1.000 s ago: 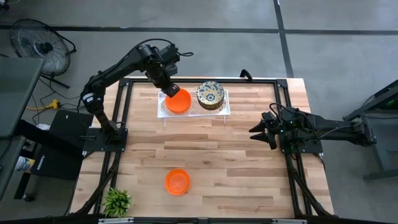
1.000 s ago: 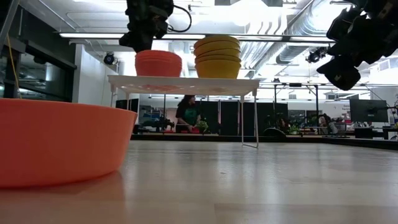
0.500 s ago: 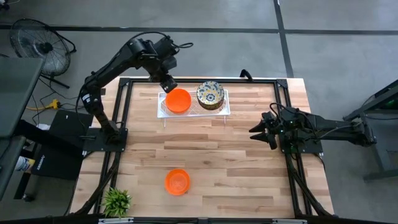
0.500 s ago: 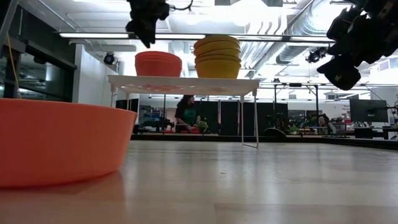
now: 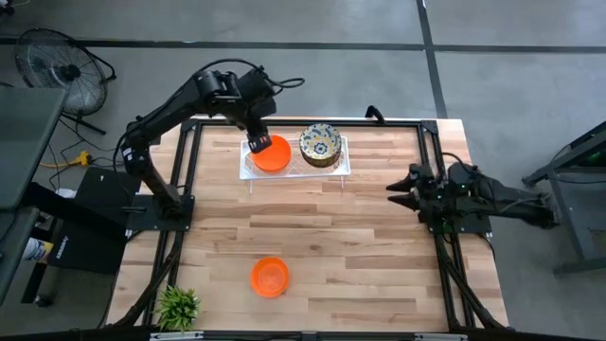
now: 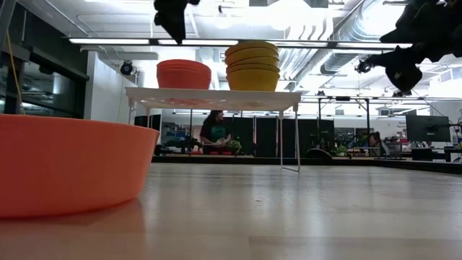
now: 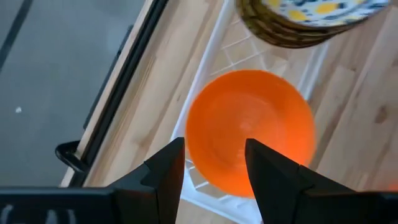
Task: Pick & Place Mini bowls
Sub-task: Stack the orange bowl on the other orange bowls on the shelf
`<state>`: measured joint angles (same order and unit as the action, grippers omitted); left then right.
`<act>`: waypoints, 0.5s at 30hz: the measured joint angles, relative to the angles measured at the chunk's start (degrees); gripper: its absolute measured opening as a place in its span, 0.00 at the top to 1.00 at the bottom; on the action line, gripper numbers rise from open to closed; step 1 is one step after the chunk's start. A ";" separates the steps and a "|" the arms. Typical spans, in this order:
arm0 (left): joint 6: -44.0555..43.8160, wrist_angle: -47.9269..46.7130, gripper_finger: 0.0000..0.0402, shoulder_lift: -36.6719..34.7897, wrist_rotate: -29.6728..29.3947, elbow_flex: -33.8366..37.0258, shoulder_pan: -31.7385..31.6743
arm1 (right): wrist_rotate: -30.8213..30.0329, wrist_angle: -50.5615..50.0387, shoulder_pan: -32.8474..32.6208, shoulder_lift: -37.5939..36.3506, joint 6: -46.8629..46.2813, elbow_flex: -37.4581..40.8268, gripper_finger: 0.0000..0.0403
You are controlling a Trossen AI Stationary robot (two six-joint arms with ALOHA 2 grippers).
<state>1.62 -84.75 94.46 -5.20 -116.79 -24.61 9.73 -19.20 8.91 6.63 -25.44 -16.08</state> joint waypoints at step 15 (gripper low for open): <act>-3.90 3.89 0.59 -1.17 -2.19 0.23 12.19 | -1.95 -2.81 0.00 -4.04 -0.29 0.09 0.54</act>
<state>-2.28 -80.86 93.29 -7.39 -116.56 -12.42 7.78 -22.01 8.91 2.59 -25.73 -15.99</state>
